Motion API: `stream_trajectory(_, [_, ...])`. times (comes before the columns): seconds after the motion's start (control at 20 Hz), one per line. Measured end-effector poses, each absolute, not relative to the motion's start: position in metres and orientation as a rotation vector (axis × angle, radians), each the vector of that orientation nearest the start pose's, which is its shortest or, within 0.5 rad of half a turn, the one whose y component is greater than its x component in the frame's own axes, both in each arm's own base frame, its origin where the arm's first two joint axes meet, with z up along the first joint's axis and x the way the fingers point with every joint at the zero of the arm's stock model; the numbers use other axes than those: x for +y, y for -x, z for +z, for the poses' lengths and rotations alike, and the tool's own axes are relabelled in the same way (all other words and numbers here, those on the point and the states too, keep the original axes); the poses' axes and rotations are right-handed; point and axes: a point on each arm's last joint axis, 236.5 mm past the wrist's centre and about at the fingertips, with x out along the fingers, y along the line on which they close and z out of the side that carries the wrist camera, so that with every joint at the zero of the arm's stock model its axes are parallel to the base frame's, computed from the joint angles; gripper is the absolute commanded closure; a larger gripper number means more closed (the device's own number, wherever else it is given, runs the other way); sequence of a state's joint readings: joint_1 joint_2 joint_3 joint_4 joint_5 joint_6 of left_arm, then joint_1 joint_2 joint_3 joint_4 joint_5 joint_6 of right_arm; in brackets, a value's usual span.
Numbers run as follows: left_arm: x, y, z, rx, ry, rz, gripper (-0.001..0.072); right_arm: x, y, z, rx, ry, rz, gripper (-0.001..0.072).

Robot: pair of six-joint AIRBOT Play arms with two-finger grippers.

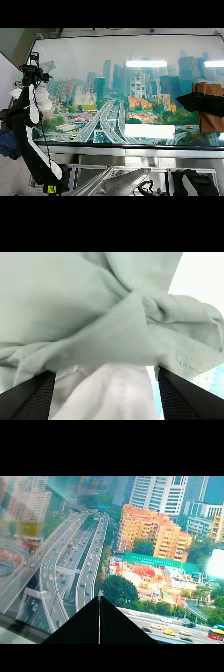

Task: Fold the shirts.

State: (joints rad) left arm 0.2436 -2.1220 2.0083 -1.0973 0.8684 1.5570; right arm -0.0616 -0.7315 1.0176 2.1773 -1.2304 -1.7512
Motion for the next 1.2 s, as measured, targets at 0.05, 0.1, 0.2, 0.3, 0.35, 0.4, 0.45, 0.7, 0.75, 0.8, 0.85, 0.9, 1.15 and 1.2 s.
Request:
stream_trajectory(0.05, [0.231,-0.602,-0.042,1.005,-0.338,0.403,0.0012,0.109,-0.295,0.171,0.855,-0.318,0.453,0.0691])
stream_trajectory(0.1, [0.229,-0.604,-0.035,0.993,-0.349,0.398,0.0012,0.109,-0.295,0.171,0.855,-0.318,0.453,0.0691])
stream_trajectory(0.2, [0.226,-0.61,-0.025,0.962,-0.369,0.385,0.0012,0.109,-0.295,0.171,0.855,-0.318,0.453,0.0691])
stream_trajectory(0.3, [0.224,-0.617,-0.025,0.938,-0.389,0.369,0.0012,0.109,-0.295,0.171,0.855,-0.318,0.453,0.0691])
stream_trajectory(0.35, [0.225,-0.621,-0.028,0.925,-0.399,0.362,0.0012,0.109,-0.295,0.171,0.855,-0.318,0.453,0.0691])
stream_trajectory(0.4, [0.224,-0.625,-0.032,0.914,-0.405,0.353,0.0013,0.109,-0.295,0.171,0.855,-0.318,0.453,0.0691])
stream_trajectory(0.45, [0.223,-0.629,-0.038,0.905,-0.413,0.344,0.0013,0.109,-0.295,0.171,0.855,-0.318,0.453,0.0691])
stream_trajectory(0.7, [0.231,-0.634,-0.077,0.915,-0.421,0.323,0.0192,0.109,-0.295,0.171,0.855,-0.318,0.453,0.0691])
stream_trajectory(0.75, [0.234,-0.632,-0.084,0.923,-0.418,0.324,0.0473,0.109,-0.295,0.171,0.855,-0.318,0.453,0.0691])
stream_trajectory(0.8, [0.237,-0.63,-0.089,0.932,-0.415,0.327,0.0689,0.109,-0.295,0.171,0.855,-0.318,0.453,0.0691])
stream_trajectory(0.85, [0.242,-0.628,-0.094,0.941,-0.414,0.33,0.0693,0.109,-0.295,0.171,0.855,-0.318,0.453,0.0691])
stream_trajectory(0.9, [0.248,-0.625,-0.096,0.952,-0.405,0.341,0.0694,0.109,-0.295,0.171,0.855,-0.318,0.453,0.0691])
stream_trajectory(1.15, [0.252,-0.62,-0.055,0.936,-0.334,0.409,0.0694,0.109,-0.295,0.171,0.855,-0.317,0.453,0.069])
stream_trajectory(1.2, [0.243,-0.624,-0.032,0.901,-0.335,0.409,0.0694,0.109,-0.295,0.171,0.855,-0.318,0.453,0.069])
